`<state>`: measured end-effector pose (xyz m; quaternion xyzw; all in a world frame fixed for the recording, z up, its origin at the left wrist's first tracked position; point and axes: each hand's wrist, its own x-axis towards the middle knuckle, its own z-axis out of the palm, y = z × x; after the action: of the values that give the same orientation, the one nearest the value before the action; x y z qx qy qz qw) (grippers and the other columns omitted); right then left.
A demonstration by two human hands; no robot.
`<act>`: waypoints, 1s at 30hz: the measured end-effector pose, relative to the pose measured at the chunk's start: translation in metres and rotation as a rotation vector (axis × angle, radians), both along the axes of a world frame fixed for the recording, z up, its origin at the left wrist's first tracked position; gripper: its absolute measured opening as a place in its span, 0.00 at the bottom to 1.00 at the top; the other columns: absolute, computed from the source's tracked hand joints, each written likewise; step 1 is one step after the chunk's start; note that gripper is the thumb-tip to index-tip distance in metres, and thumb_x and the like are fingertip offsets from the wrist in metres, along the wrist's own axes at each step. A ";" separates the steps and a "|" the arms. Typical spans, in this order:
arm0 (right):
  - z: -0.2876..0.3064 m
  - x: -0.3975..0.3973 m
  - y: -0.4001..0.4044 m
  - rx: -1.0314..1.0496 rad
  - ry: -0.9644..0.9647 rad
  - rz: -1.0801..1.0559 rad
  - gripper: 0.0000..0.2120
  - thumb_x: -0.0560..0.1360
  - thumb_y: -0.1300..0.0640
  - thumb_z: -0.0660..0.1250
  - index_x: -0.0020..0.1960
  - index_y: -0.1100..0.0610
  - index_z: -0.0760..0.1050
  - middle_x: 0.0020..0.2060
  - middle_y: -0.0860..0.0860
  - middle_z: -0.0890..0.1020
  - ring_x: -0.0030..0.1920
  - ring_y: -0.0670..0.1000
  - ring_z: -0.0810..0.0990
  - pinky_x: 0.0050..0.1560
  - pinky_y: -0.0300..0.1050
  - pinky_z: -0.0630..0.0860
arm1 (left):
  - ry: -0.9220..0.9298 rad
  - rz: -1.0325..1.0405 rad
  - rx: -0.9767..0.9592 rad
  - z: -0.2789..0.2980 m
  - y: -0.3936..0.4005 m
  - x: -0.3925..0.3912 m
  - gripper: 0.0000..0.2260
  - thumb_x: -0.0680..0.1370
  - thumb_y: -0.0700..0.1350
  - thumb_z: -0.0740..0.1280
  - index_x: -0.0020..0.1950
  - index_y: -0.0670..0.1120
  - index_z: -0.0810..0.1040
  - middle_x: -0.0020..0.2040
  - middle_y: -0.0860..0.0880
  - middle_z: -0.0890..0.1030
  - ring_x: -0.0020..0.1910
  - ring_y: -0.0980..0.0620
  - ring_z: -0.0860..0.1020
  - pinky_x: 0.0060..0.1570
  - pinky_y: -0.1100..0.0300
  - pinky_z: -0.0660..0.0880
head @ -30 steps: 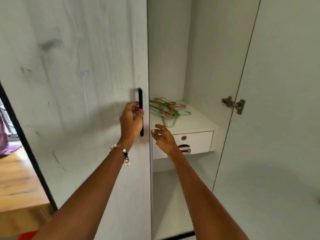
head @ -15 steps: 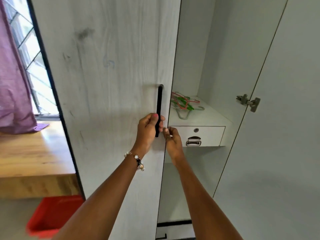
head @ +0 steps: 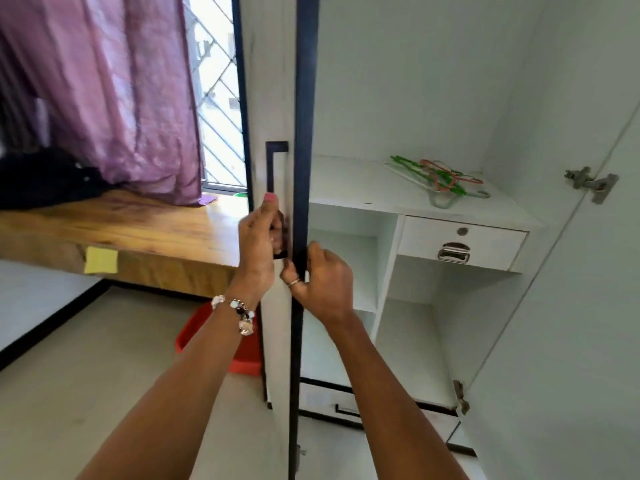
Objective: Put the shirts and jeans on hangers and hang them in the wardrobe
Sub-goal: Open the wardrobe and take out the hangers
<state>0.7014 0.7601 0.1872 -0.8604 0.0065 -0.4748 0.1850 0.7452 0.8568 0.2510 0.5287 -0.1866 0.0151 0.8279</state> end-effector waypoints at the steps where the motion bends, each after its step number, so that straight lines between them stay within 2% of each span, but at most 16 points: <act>1: 0.003 0.003 0.019 -0.039 0.031 0.015 0.18 0.73 0.43 0.59 0.40 0.59 0.73 0.28 0.52 0.78 0.27 0.54 0.76 0.27 0.44 0.73 | 0.026 0.034 0.002 0.001 0.017 0.004 0.21 0.76 0.60 0.64 0.29 0.49 0.67 0.22 0.54 0.62 0.22 0.56 0.58 0.26 0.57 0.50; 3: 0.008 0.011 0.054 -0.102 0.072 0.030 0.19 0.72 0.43 0.59 0.40 0.59 0.74 0.27 0.53 0.78 0.26 0.56 0.77 0.26 0.43 0.73 | 0.032 0.093 0.005 0.003 0.048 0.010 0.21 0.78 0.58 0.62 0.28 0.50 0.66 0.22 0.54 0.64 0.21 0.56 0.60 0.24 0.61 0.54; 5: 0.016 0.019 0.088 -0.158 0.111 0.040 0.18 0.74 0.44 0.61 0.42 0.60 0.73 0.29 0.54 0.80 0.29 0.58 0.79 0.28 0.43 0.70 | 0.034 0.134 0.010 0.004 0.079 0.019 0.20 0.79 0.57 0.61 0.29 0.50 0.70 0.23 0.55 0.70 0.21 0.57 0.68 0.23 0.65 0.64; 6: 0.020 0.023 0.104 -0.173 0.161 0.066 0.18 0.76 0.44 0.61 0.46 0.60 0.73 0.32 0.56 0.81 0.32 0.60 0.80 0.30 0.45 0.69 | 0.050 0.148 0.025 0.005 0.094 0.025 0.19 0.79 0.57 0.60 0.32 0.49 0.74 0.26 0.54 0.75 0.24 0.56 0.73 0.27 0.64 0.71; 8: 0.026 0.033 0.131 -0.171 0.289 0.133 0.18 0.78 0.45 0.60 0.52 0.61 0.72 0.40 0.58 0.82 0.40 0.61 0.81 0.35 0.47 0.68 | 0.085 0.179 0.068 0.006 0.120 0.039 0.17 0.79 0.58 0.61 0.41 0.48 0.80 0.36 0.50 0.82 0.37 0.50 0.81 0.42 0.55 0.79; 10: 0.034 0.045 0.153 -0.175 0.332 0.156 0.18 0.79 0.45 0.58 0.54 0.61 0.72 0.44 0.58 0.82 0.44 0.61 0.81 0.38 0.49 0.72 | 0.114 0.207 0.110 0.007 0.143 0.055 0.15 0.79 0.57 0.61 0.43 0.49 0.82 0.41 0.49 0.84 0.43 0.48 0.82 0.49 0.52 0.79; 12: 0.040 0.057 0.172 -0.148 0.378 0.208 0.18 0.80 0.45 0.57 0.54 0.61 0.72 0.46 0.58 0.82 0.45 0.61 0.81 0.42 0.51 0.74 | 0.117 0.213 0.144 0.010 0.161 0.067 0.14 0.80 0.53 0.59 0.43 0.51 0.81 0.42 0.51 0.84 0.42 0.51 0.82 0.46 0.56 0.80; 15: 0.040 0.075 0.188 -0.096 0.459 0.287 0.17 0.81 0.46 0.58 0.54 0.60 0.71 0.46 0.59 0.81 0.45 0.61 0.80 0.42 0.52 0.75 | 0.103 0.239 0.184 0.012 0.180 0.082 0.13 0.81 0.48 0.56 0.46 0.48 0.79 0.45 0.48 0.82 0.43 0.50 0.81 0.47 0.55 0.78; 17: 0.037 0.085 0.196 -0.051 0.492 0.328 0.13 0.80 0.49 0.60 0.55 0.60 0.71 0.47 0.59 0.81 0.45 0.61 0.80 0.41 0.51 0.74 | 0.140 0.239 0.187 0.016 0.190 0.087 0.15 0.82 0.50 0.55 0.47 0.48 0.80 0.46 0.49 0.83 0.43 0.51 0.82 0.45 0.57 0.79; 20: 0.032 0.093 0.202 0.013 0.502 0.386 0.10 0.79 0.54 0.63 0.56 0.59 0.70 0.48 0.58 0.81 0.46 0.59 0.80 0.39 0.47 0.72 | 0.204 0.219 0.174 0.016 0.201 0.098 0.16 0.82 0.54 0.56 0.49 0.49 0.81 0.49 0.48 0.84 0.46 0.51 0.82 0.47 0.57 0.79; 22: 0.030 0.095 0.200 0.046 0.524 0.432 0.10 0.78 0.56 0.66 0.56 0.60 0.71 0.48 0.58 0.81 0.46 0.58 0.80 0.40 0.46 0.73 | 0.248 0.279 0.163 0.015 0.201 0.100 0.15 0.82 0.53 0.56 0.48 0.47 0.80 0.47 0.48 0.83 0.45 0.50 0.81 0.47 0.57 0.78; 24: 0.029 0.095 0.194 0.104 0.545 0.493 0.11 0.77 0.57 0.68 0.56 0.62 0.72 0.49 0.58 0.81 0.47 0.57 0.80 0.44 0.48 0.76 | 0.251 0.469 0.164 0.015 0.192 0.097 0.15 0.81 0.50 0.56 0.52 0.43 0.79 0.51 0.45 0.81 0.48 0.48 0.78 0.49 0.57 0.74; 26: 0.030 0.092 0.183 0.195 0.555 0.533 0.13 0.76 0.58 0.69 0.58 0.61 0.73 0.50 0.57 0.81 0.47 0.54 0.79 0.48 0.47 0.77 | 0.139 0.835 0.281 0.020 0.181 0.085 0.14 0.81 0.45 0.56 0.56 0.40 0.77 0.55 0.42 0.79 0.53 0.44 0.76 0.51 0.57 0.69; 28: 0.031 0.085 0.166 0.311 0.555 0.529 0.12 0.76 0.55 0.69 0.57 0.59 0.74 0.49 0.55 0.81 0.44 0.51 0.78 0.46 0.45 0.77 | -0.140 1.182 0.388 0.032 0.169 0.068 0.11 0.78 0.42 0.59 0.57 0.41 0.76 0.55 0.40 0.76 0.54 0.42 0.73 0.50 0.56 0.66; 30: 0.033 0.077 0.141 0.437 0.533 0.506 0.10 0.76 0.54 0.69 0.54 0.57 0.75 0.45 0.55 0.82 0.42 0.52 0.79 0.44 0.46 0.78 | -0.463 1.297 0.428 0.046 0.145 0.054 0.11 0.75 0.42 0.63 0.57 0.44 0.76 0.55 0.41 0.74 0.53 0.42 0.72 0.49 0.55 0.65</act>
<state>0.7782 0.9007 0.2204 -0.8681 -0.0566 -0.1631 0.4655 0.7990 1.0021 0.2966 0.6668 -0.0048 0.5786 0.4696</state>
